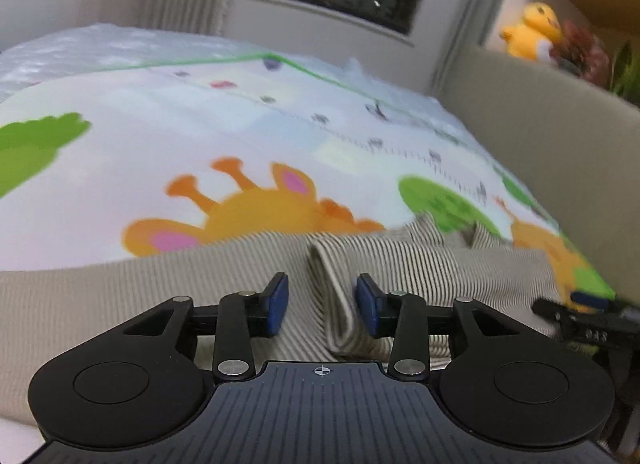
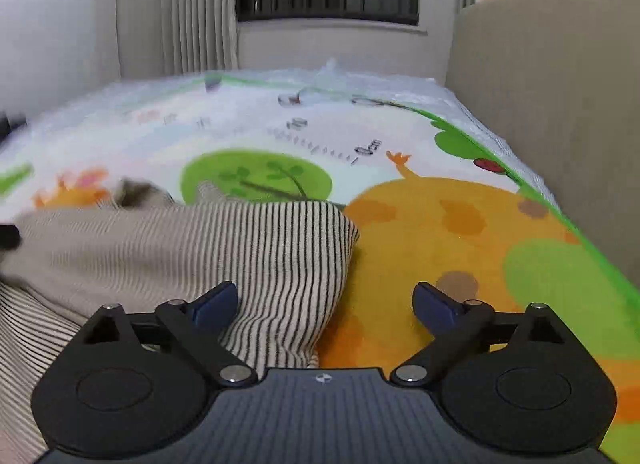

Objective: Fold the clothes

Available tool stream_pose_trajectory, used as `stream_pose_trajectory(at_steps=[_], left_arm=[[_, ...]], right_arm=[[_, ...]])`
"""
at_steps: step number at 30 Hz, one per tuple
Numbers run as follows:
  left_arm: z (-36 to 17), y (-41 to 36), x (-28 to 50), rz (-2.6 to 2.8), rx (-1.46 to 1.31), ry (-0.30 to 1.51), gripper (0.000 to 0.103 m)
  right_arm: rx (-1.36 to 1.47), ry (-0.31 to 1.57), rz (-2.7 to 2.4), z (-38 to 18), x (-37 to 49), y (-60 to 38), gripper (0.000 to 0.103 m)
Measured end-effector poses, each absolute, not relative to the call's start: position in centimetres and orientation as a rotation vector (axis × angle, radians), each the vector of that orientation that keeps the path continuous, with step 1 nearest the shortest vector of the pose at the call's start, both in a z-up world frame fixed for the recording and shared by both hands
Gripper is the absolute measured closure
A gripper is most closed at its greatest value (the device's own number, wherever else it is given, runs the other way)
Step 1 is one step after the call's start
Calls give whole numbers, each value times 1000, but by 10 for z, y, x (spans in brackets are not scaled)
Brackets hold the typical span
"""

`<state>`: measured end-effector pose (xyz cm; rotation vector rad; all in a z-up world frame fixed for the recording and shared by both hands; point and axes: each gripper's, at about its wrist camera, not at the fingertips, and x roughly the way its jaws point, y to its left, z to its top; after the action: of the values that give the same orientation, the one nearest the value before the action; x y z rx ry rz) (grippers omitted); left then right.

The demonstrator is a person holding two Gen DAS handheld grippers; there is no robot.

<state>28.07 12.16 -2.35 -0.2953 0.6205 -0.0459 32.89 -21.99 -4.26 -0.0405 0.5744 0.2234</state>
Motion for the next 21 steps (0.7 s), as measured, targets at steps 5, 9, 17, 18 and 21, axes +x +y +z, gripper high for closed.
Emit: stream_pose_trajectory(at_steps=[5, 9, 17, 18, 21], left_arm=[[3, 101, 269, -213, -307, 537, 41], [-10, 64, 280, -325, -259, 579, 16], [-52, 43, 288, -273, -146, 663, 7], [-53, 41, 289, -273, -134, 665, 6], [-56, 40, 286, -273, -122, 656, 5]], right_arm=[[-81, 414, 328, -11, 297, -206, 0], [-233, 597, 343, -20, 309, -184, 0], [35, 662, 357, -52, 323, -237, 0], [47, 658, 359, -51, 320, -239, 0], [-13, 640, 333, -51, 312, -231, 0]])
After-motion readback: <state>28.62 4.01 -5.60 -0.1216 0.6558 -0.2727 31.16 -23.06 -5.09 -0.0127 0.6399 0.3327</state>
